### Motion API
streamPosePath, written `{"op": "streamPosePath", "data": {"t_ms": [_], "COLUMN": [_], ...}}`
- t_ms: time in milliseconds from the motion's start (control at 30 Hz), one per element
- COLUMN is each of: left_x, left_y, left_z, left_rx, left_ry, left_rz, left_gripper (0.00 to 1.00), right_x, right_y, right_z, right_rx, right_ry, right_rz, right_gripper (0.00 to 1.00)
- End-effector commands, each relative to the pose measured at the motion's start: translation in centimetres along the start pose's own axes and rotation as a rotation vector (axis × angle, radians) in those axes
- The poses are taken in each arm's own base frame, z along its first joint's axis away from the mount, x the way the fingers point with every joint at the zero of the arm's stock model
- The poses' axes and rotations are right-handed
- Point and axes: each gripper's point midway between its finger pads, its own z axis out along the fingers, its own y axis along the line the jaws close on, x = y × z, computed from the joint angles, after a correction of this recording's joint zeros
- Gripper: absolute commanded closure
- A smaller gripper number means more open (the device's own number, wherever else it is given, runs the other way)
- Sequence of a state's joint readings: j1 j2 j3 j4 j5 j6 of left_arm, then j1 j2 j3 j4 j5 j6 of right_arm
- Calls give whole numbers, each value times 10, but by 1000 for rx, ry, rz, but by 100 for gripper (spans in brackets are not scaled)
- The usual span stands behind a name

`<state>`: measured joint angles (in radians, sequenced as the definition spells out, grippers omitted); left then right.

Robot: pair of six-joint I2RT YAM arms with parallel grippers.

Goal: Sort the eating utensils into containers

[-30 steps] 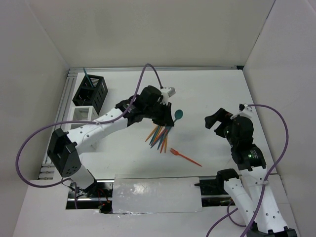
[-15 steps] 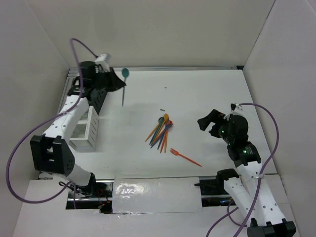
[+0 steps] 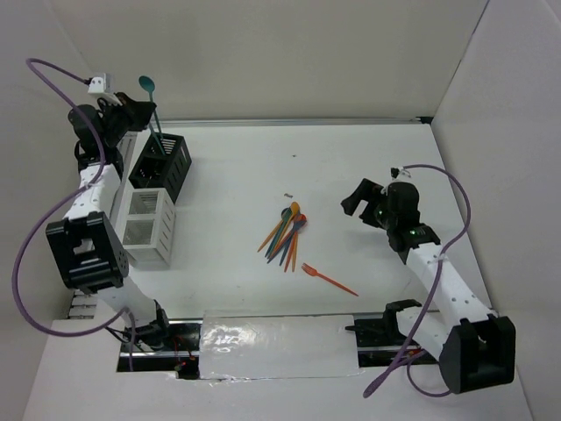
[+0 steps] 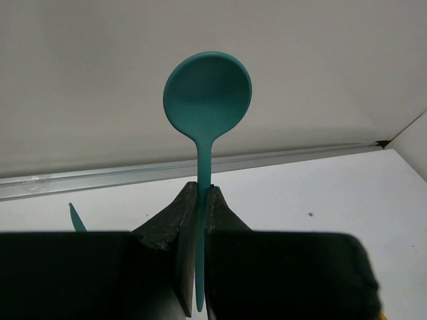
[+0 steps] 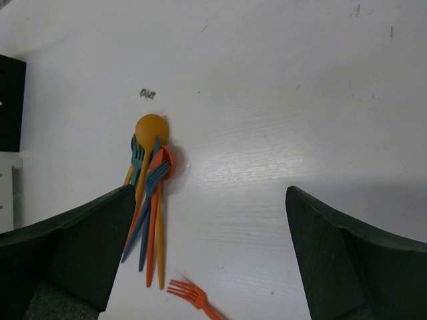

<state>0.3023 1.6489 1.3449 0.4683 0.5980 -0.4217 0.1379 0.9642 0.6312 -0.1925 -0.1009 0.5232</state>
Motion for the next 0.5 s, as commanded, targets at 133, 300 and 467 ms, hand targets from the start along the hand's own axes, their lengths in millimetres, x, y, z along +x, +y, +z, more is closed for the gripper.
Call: {"op": "streamPosePath", "data": {"t_ms": [133,300,467], "left_x": [2,26,57], "left_y": [43,64,67], "left_z": [13,25,29], "left_rx": [67,82,115], "left_ry": [-179,-161,-149], "left_rz": [112,134,180], "left_gripper": [82,80,75], "right_x": [-49,-56,-56], "right_y": [17,16,12], "right_z": [23,32,43], "right_rx": [-28,1,34], "right_ry": [-157,-154,-145], "right_rz": [-6,-3,-12], "right_gripper": [0,0,0]}}
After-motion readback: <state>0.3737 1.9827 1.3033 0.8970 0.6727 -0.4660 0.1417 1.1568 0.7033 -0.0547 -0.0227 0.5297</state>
